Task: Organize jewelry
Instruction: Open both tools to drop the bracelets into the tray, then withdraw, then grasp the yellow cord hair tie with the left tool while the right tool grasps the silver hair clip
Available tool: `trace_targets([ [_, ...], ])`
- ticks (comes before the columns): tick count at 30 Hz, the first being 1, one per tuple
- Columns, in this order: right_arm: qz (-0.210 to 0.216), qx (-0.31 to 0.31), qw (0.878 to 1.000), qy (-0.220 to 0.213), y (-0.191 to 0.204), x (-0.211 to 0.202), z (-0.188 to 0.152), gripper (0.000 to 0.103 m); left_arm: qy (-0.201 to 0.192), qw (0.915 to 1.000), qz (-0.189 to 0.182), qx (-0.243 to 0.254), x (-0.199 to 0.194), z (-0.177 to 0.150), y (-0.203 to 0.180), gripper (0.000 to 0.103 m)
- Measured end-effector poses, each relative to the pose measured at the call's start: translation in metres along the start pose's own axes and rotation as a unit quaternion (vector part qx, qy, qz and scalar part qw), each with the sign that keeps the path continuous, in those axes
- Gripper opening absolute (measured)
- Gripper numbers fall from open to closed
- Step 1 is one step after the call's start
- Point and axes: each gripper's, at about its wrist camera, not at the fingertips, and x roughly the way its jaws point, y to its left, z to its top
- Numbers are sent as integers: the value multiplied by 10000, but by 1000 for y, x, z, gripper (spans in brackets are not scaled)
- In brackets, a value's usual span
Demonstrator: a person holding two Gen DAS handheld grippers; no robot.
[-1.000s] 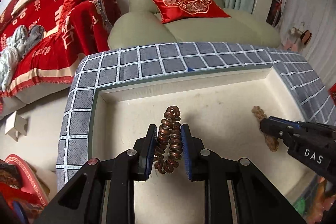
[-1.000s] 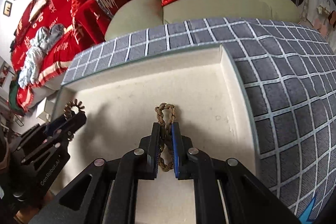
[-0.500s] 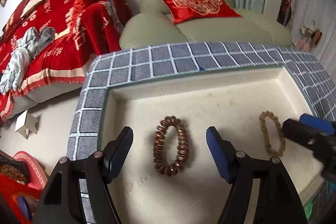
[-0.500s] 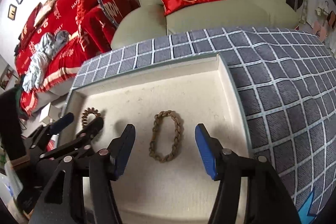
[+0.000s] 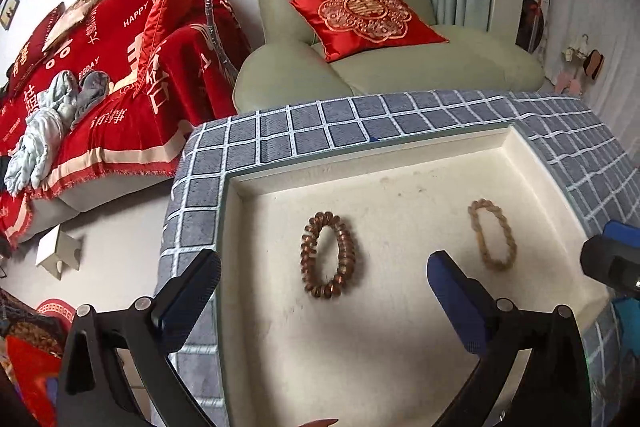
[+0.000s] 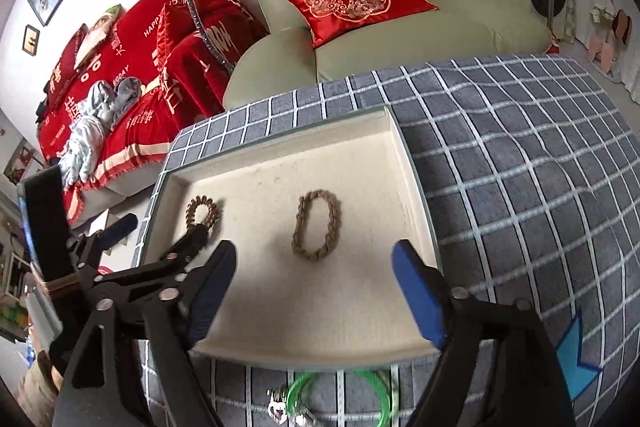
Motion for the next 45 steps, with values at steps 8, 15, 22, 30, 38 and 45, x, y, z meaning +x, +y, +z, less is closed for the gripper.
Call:
trace_targets([
  [8, 28, 15, 10000, 49, -8, -24, -28, 86, -292, 9995, -120, 53, -50, -30, 16, 103],
  [15, -51, 72, 9999, 100, -16, -39, -52, 86, -116, 9994, -313, 54, -69, -71, 22, 103],
  [22, -264, 91, 9992, 270, -29, -42, -73, 86, 203, 9992, -319, -124, -64, -106, 28, 103],
  [30, -667, 66, 9970, 397, -48, -45, -96, 86, 418, 9986, -261, -174, -54, -125, 37, 103],
  [38, -797, -23, 9950, 597, -66, -47, -124, 86, 575, 9971, -481, -96, -48, -135, 34, 103],
  [45, -857, -363, 9935, 653, -74, -51, -138, 86, 687, 9952, -685, -103, -40, -137, 35, 101],
])
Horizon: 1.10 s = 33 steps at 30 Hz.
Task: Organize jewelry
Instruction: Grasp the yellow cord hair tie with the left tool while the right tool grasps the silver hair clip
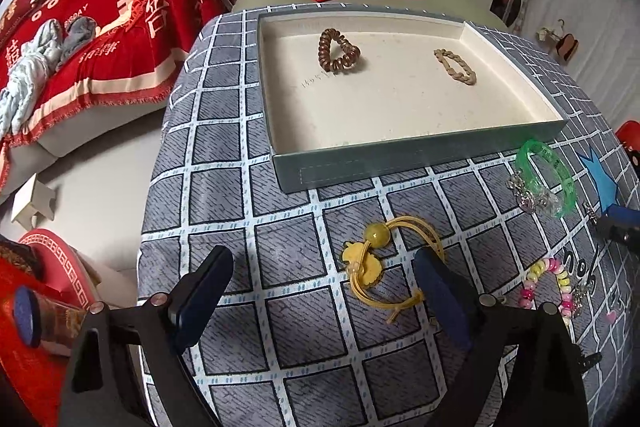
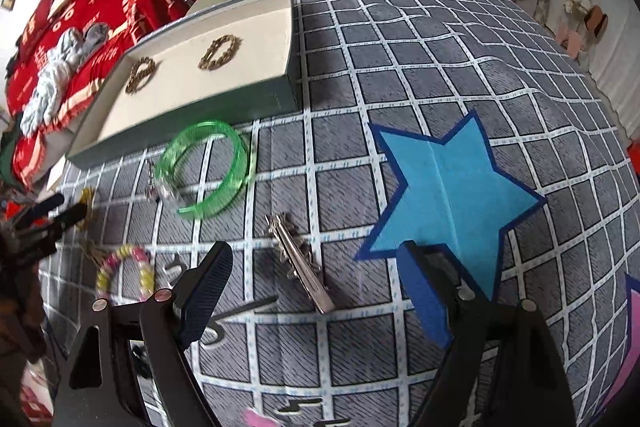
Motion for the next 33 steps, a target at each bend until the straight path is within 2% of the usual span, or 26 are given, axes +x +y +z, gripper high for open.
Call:
trace_targets([
  [1, -36, -85, 10000, -16, 0, 0, -2, 86, 12, 10000, -16, 15, 1, 0, 0, 92],
  [4, -204, -321, 9993, -48, 5, 0, -7, 82, 47, 9999, -103, 33, 2, 1, -2, 90],
  [7, -409, -581, 9974, -72, 12, 0, -11, 76, 8, 9998, -152, 137, 0, 1, -6, 84],
  [10, -455, -768, 9960, -97, 20, -2, -15, 63, 8, 9996, -187, 204, -1, -1, -11, 83],
  [13, -432, -830, 9956, -74, 26, -4, -15, 51, 17, 9994, -279, 215, -3, -1, -13, 73],
  [15, -410, -845, 9956, -53, 29, -6, -16, 38, 13, 9992, -324, 255, -4, -1, -15, 61],
  [16, -403, -850, 9956, -44, 31, -6, -17, 34, 11, 9990, -338, 281, -5, -1, -16, 50],
  [17, -402, -851, 9956, -36, 32, -7, -17, 24, 15, 9989, -359, 310, -6, -1, -17, 42],
  [18, -389, -844, 9957, -25, 33, -7, -18, 17, 14, 9988, -371, 329, -7, -1, -17, 39],
  [24, -404, -668, 9969, -31, 34, -9, -19, 16, -48, 9988, -450, 185, -11, -5, -12, 39],
  [33, -110, -438, 9988, -187, 34, -25, -12, 13, -356, 9976, -589, 52, -35, 2, -5, 39],
])
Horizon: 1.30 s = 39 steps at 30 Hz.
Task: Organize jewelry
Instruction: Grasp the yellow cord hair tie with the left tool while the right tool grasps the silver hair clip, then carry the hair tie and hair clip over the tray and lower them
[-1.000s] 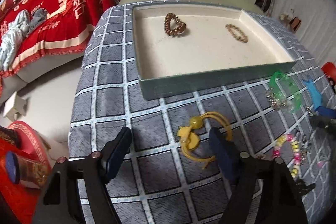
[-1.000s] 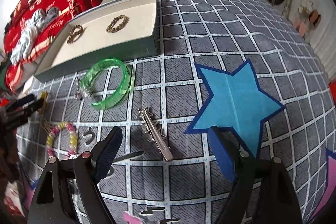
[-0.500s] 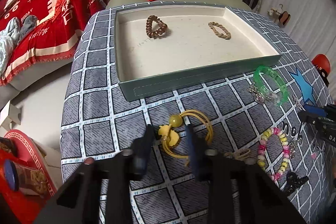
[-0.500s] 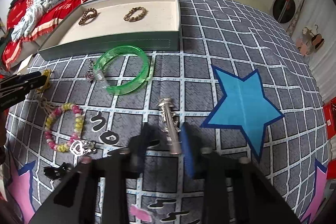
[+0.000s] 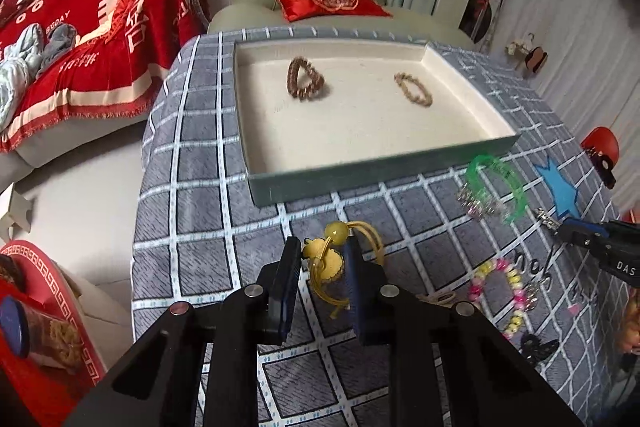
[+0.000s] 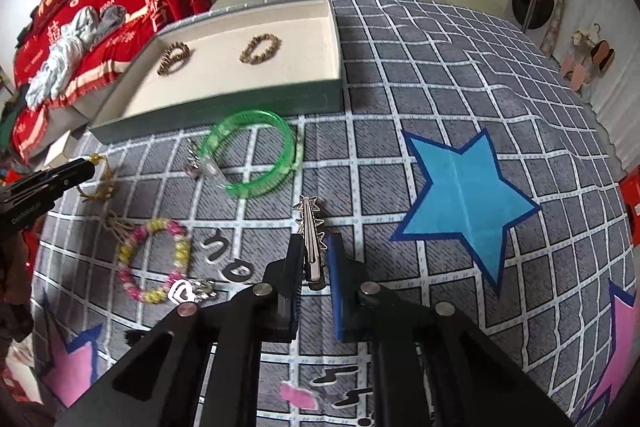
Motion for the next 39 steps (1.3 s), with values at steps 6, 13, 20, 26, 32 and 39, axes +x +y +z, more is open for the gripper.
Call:
trace_targets([
  [6, 103, 10, 9999, -96, 7, -6, 6, 13, -155, 9999, -58, -10, -11, 8, 0, 39],
  [13, 305, 146, 9990, -302, 8, -21, 18, 13, -350, 9993, -109, -25, -25, 19, -2, 39],
  [20, 585, 336, 9965, -497, 8, -27, 50, 13, -621, 9980, -135, 5, -36, 46, -7, 39],
  [26, 785, 446, 9944, -544, 14, -19, 87, 13, -731, 9967, -267, -212, -32, 88, -1, 39],
  [32, 817, 505, 9935, -604, 18, -4, 130, 13, -774, 9964, -211, -263, -16, 131, -4, 39],
  [39, 804, 624, 9930, -605, 17, 23, 171, 13, -681, 9974, -89, -207, 20, 160, -21, 39],
])
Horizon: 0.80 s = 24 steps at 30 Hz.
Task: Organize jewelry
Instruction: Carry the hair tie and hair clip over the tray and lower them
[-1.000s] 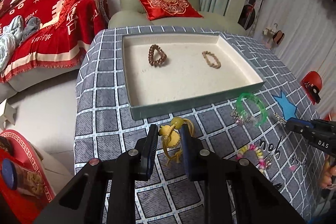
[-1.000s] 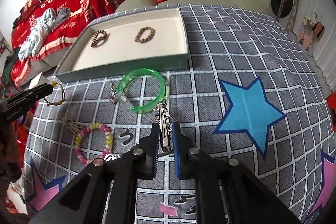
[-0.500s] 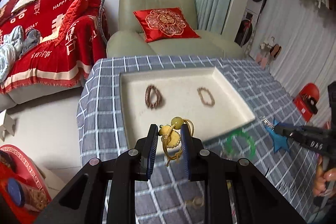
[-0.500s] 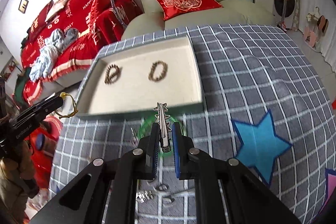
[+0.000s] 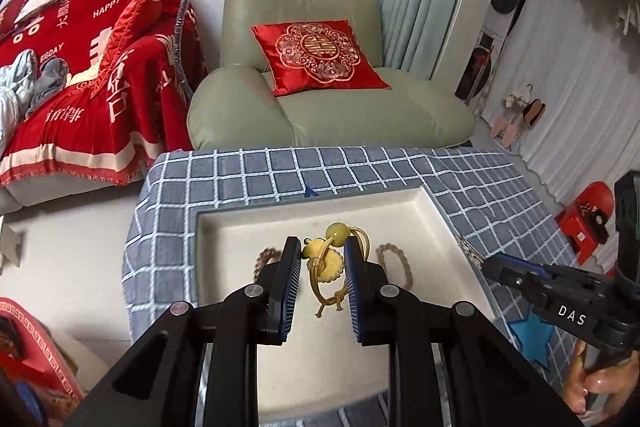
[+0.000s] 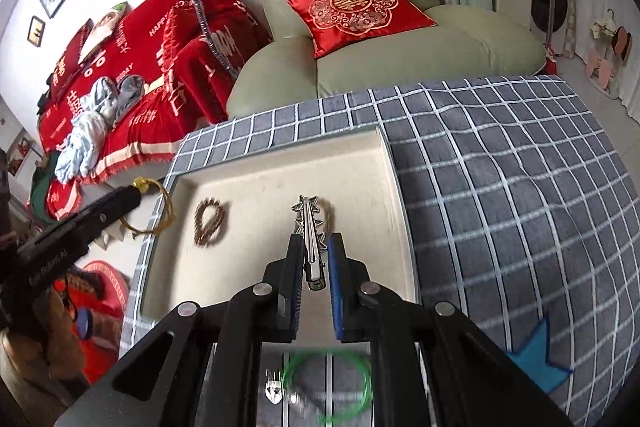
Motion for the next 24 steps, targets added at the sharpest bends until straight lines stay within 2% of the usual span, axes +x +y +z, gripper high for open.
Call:
trace_targets([
  [5, -50, 124, 9999, 63, -6, 29, 12, 13, 162, 9994, 300, 106, 42, -1, -11, 39],
  [12, -201, 184, 9994, 211, -21, 71, 11, 13, 502, 9976, 460, 130, 90, -13, -11, 39],
  [24, -339, 48, 9989, 330, -24, 98, 2, 13, 852, 9924, 787, 407, 117, -28, -19, 39],
])
